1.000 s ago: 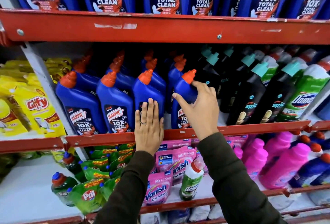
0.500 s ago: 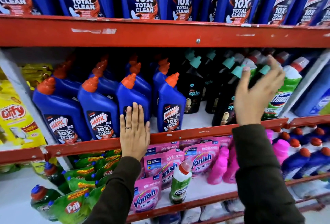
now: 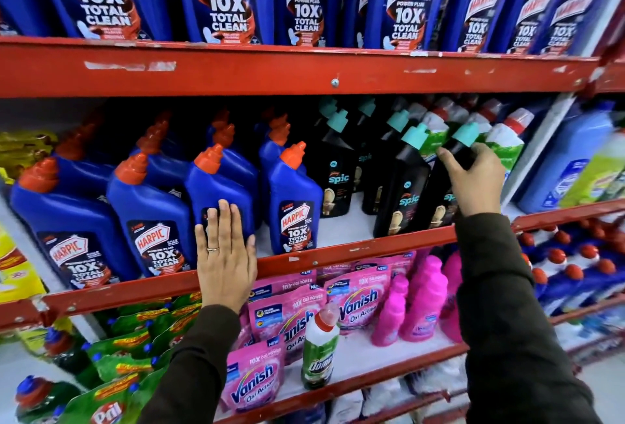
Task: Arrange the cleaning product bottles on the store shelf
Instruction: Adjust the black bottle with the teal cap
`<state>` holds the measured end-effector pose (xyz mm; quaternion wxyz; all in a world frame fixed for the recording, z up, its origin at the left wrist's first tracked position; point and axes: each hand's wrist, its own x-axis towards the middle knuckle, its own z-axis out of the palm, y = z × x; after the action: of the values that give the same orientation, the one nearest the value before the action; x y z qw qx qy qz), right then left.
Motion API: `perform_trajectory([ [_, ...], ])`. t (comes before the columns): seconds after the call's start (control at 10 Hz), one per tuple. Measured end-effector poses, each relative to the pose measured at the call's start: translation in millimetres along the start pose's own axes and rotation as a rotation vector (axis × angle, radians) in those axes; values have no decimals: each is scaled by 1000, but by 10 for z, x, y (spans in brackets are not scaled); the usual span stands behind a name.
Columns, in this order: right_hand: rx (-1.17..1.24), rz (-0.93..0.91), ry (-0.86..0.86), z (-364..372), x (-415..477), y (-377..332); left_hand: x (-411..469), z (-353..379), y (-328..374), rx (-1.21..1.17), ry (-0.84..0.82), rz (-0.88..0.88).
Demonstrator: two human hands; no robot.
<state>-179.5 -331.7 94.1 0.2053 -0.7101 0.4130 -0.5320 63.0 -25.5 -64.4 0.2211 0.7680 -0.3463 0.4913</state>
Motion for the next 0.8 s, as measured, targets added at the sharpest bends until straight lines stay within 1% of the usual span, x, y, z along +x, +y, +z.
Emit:
perform_trajectory([
  [0.1, -8, -18, 59, -153, -130, -98, -2, 0, -3, -27, 0, -6],
  [0.2, -50, -36, 160, -336, -314, -325, 4, -6, 4, -25, -4, -9],
  [0.3, -130, -48, 180, -521, -449, -633, 2, -10, 7, -26, -8, -10],
  [0.4, -133, -78, 140, -641, -604, -947, -1, -12, 11, -23, -7, -10],
  [0.5, 27, -98, 46, -603, -740, -1147, 3, -10, 10, -25, -10, -10],
  [0.6, 151, -90, 10, -401, -867, -1280, 9, -23, 13, -28, -9, -11],
  [0.7, 181, -100, -1, -164, -1014, -1359, 8, -35, 16, -35, -4, -10],
  [0.8, 122, -102, -24, 53, -1104, -1334, 17, -38, 16, -32, -6, -7],
])
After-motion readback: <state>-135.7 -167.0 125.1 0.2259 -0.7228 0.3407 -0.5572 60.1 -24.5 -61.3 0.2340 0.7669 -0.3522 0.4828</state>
